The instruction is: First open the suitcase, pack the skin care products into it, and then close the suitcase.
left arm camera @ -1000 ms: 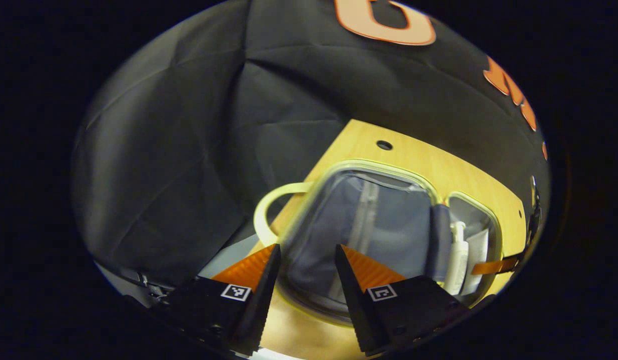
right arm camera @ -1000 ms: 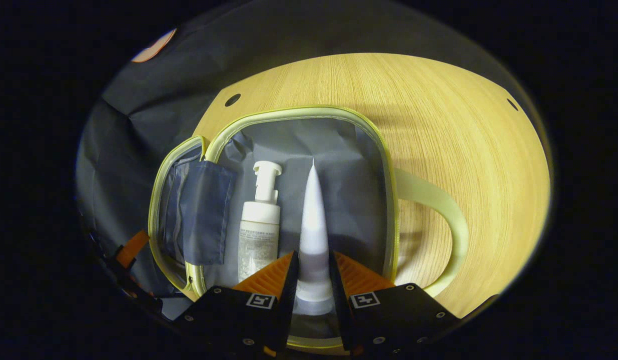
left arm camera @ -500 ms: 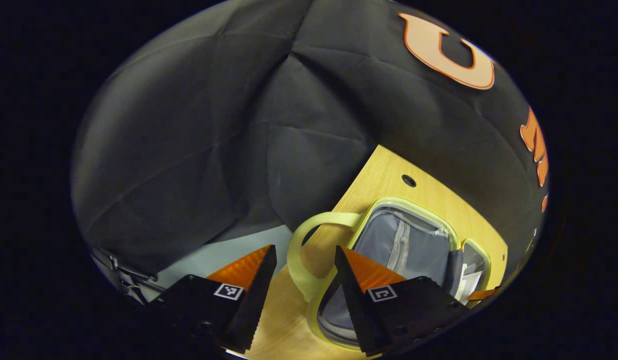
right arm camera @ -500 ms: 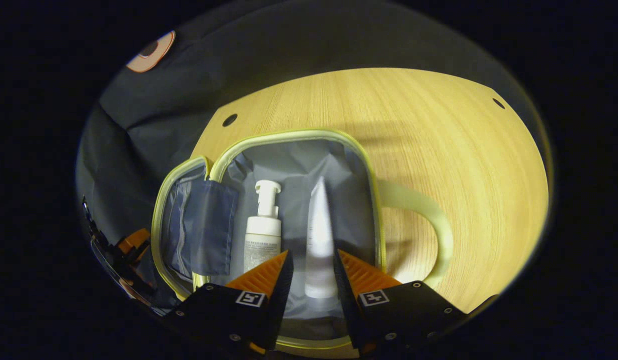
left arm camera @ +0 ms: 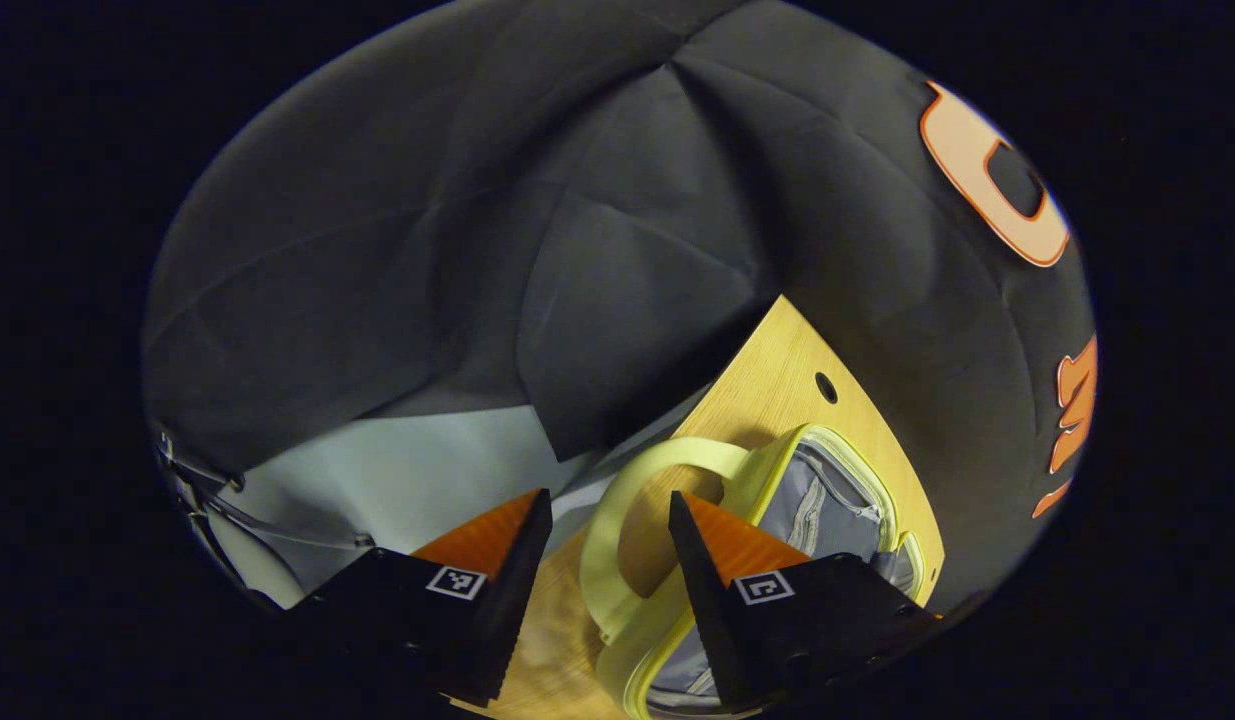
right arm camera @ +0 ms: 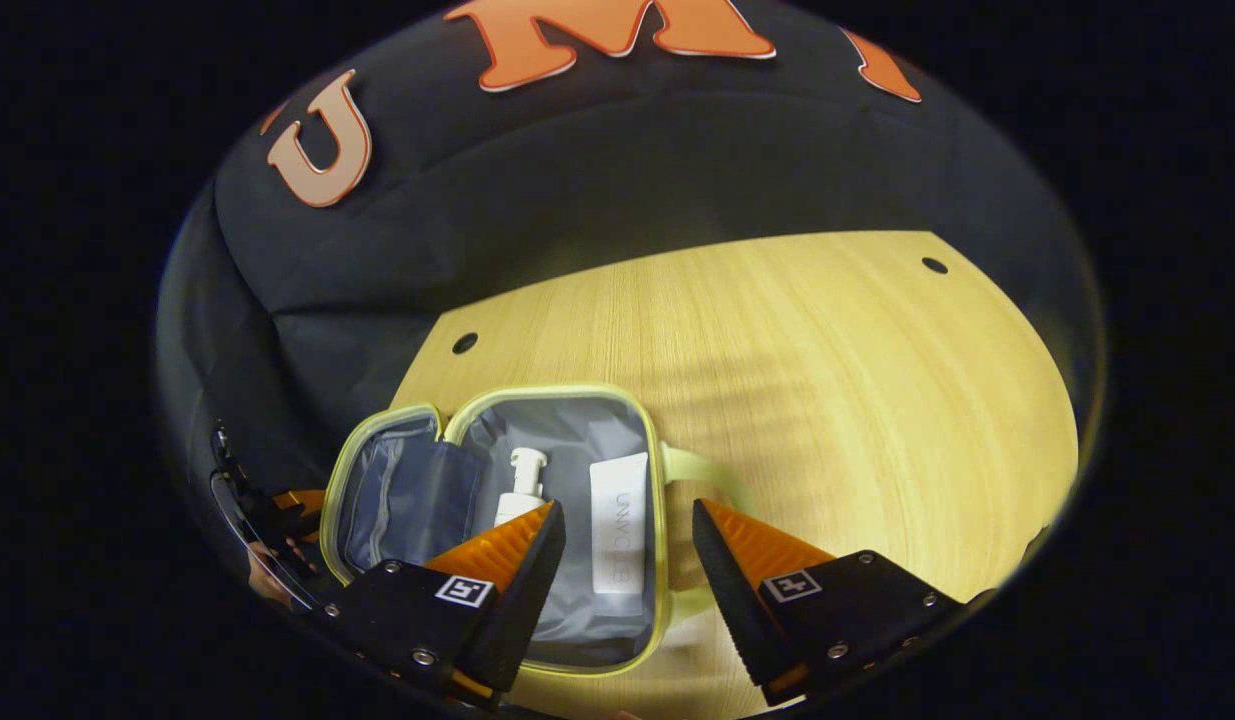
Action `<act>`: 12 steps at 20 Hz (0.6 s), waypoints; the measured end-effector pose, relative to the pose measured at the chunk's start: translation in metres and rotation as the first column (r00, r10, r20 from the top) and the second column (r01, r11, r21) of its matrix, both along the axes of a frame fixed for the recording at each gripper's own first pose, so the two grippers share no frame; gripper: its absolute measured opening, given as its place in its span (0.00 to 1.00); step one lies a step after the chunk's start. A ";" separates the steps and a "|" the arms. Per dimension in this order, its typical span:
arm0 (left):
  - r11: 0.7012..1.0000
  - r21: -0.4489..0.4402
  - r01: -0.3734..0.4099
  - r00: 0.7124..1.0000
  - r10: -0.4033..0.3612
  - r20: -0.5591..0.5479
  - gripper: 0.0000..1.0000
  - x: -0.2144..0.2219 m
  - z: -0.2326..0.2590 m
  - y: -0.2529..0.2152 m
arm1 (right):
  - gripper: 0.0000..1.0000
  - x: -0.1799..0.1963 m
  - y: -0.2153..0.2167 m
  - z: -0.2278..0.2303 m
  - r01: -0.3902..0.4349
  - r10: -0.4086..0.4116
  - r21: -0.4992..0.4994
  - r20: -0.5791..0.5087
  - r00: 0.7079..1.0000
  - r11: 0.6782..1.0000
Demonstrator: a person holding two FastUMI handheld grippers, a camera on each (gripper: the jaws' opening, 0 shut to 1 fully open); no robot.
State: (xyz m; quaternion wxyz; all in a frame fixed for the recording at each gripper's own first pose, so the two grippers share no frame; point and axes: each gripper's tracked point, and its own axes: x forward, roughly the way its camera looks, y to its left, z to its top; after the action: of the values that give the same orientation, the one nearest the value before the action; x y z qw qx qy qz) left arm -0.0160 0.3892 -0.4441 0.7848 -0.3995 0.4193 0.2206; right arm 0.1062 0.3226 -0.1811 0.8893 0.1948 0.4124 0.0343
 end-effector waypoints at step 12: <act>0.952 0.205 0.227 0.970 -0.240 0.038 0.05 0.014 0.042 0.001 | 0.87 0.017 -0.057 0.061 0.129 -0.097 -0.116 0.248 0.964 0.985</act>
State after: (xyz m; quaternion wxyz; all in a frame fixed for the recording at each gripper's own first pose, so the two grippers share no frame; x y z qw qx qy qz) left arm -0.0022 0.3901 -0.4017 0.8541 -0.2733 0.4145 0.1546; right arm 0.1237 0.2655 -0.1203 0.9442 0.1537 0.2907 -0.0202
